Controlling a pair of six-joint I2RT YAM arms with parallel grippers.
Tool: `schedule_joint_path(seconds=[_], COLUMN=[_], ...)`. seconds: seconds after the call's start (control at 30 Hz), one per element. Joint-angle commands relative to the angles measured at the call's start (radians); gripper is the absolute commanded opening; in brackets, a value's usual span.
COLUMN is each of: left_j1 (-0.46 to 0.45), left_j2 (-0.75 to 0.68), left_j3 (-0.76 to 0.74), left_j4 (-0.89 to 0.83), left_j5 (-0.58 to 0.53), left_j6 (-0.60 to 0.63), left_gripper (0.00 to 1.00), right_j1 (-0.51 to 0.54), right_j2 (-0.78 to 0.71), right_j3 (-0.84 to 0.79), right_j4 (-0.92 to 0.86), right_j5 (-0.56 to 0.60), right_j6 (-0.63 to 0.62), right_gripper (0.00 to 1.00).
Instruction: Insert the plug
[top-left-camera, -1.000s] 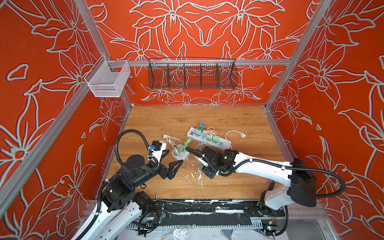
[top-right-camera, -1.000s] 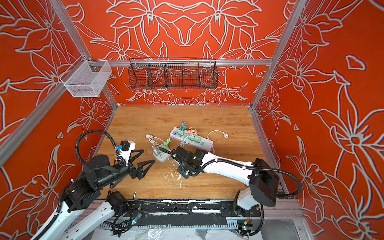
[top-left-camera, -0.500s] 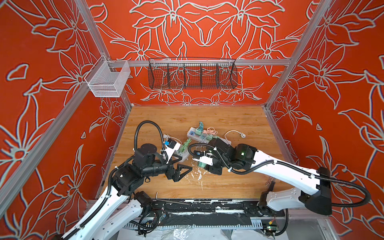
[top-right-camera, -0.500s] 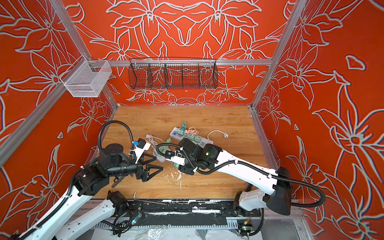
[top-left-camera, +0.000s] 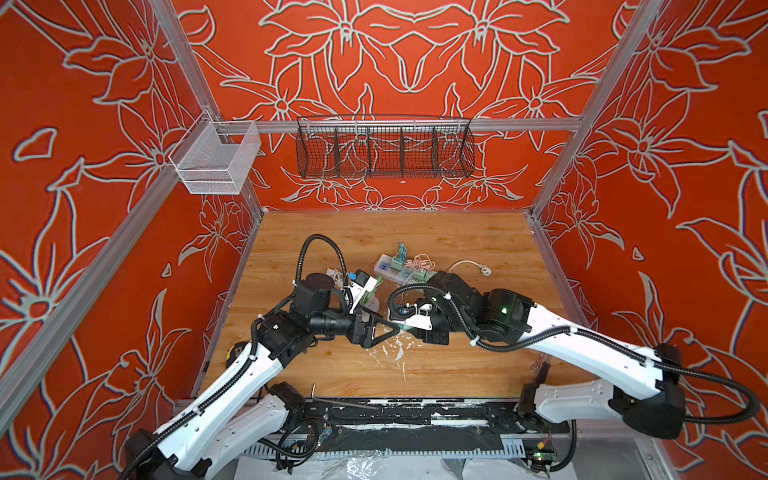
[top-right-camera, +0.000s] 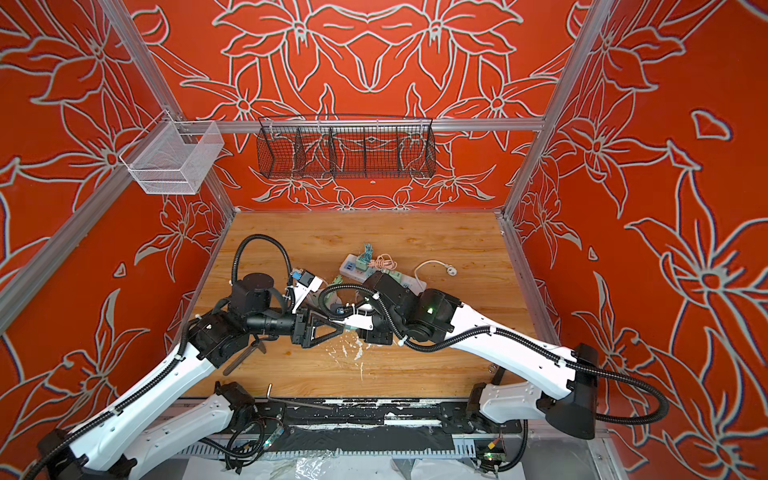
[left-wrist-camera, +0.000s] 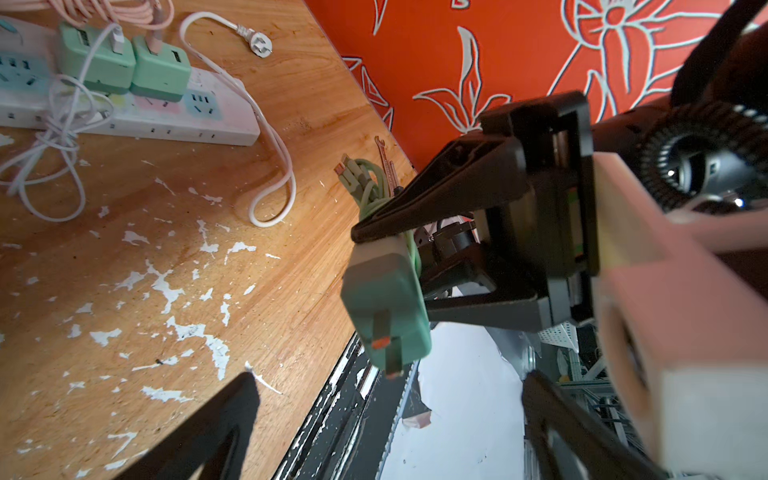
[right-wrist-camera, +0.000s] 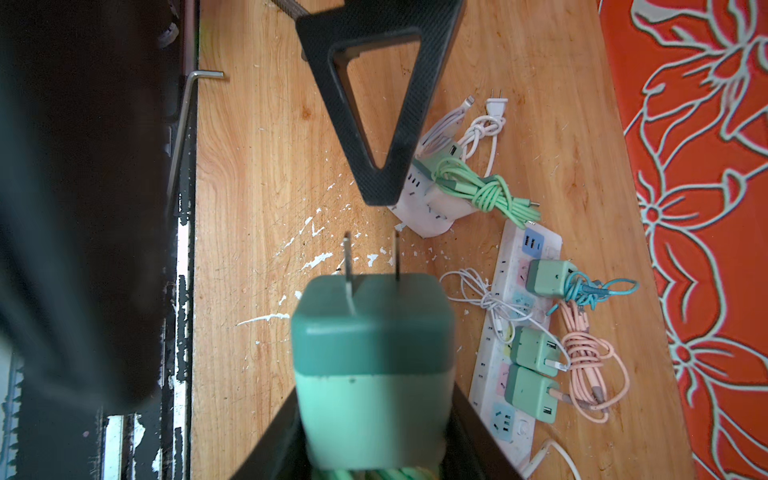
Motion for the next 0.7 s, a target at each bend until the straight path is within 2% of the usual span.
schedule_joint_path(seconds=[0.0,0.1,0.2,0.33,0.47,0.57,0.67], left_j1=[0.004,0.004,0.004,0.006,0.013,0.017,0.02], left_j2=[0.028,0.053,0.072,0.089,0.084,0.076,0.07], left_j3=[-0.002,-0.009,-0.009,-0.014,-0.029,-0.042,-0.06], left_j4=[0.074,0.091,0.093,0.099,0.134,0.172,0.227], left_j5=[0.039,0.042,0.024,-0.011,-0.024,-0.007,0.032], left_j6=[-0.027,-0.029,-0.028,-0.025,-0.042,-0.049,-0.054], left_gripper=[0.99,0.95,0.87,0.68,0.4,0.27,0.18], right_j1=[0.01,0.018,0.028,0.041,0.052,0.053,0.053], right_j2=[0.004,0.01,0.009,0.008,0.003,-0.002,-0.004], right_j3=[0.035,0.046,0.053,0.057,0.061,0.06,0.063], right_j4=[0.041,0.042,0.047,0.045,0.04,0.047,0.061], right_j5=[-0.011,-0.006,-0.001,0.007,0.019,0.022,0.016], right_j6=[-0.041,-0.042,-0.045,-0.051,-0.053,-0.053,-0.041], right_gripper=[0.3,0.29,0.29,0.29,0.29,0.29,0.29])
